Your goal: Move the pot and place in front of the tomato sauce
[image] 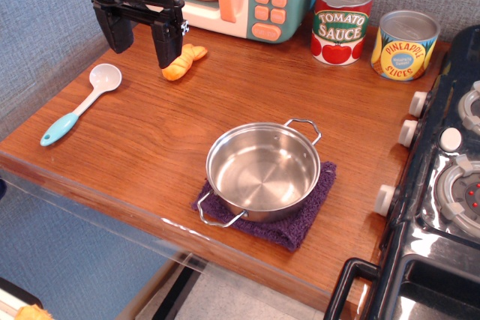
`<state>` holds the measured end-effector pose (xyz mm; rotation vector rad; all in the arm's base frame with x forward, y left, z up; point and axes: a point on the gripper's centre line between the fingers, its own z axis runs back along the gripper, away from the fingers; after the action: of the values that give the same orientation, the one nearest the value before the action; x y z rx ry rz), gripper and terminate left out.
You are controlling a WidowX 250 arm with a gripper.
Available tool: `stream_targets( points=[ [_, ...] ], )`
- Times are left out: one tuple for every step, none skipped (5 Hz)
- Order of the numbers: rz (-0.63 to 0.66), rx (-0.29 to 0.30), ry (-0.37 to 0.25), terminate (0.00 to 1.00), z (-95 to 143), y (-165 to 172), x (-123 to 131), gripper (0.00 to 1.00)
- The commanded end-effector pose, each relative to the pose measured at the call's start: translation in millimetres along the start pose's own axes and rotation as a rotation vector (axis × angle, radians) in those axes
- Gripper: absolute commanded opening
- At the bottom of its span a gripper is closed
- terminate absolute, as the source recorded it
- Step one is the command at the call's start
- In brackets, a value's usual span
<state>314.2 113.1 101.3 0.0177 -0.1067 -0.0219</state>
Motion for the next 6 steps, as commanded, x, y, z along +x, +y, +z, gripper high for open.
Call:
stream_targets(
  points=[
    [0.000, 0.000, 0.000, 0.00, 0, 0, 0, 1.00],
    [-0.062, -0.025, -0.011, 0.00, 2, -24, -11, 1.00],
    [-0.125, -0.037, -0.022, 0.00, 3, -47, -22, 1.00],
    [-0.181, -0.045, -0.019, 0.00, 0, -71, -35, 1.00],
    [-0.214, -0.044, -0.009, 0.00, -10, -87, -44, 1.00],
    [-0.187, -0.049, 0.019, 0.00, -31, -94, -46, 1.00]
  ],
)
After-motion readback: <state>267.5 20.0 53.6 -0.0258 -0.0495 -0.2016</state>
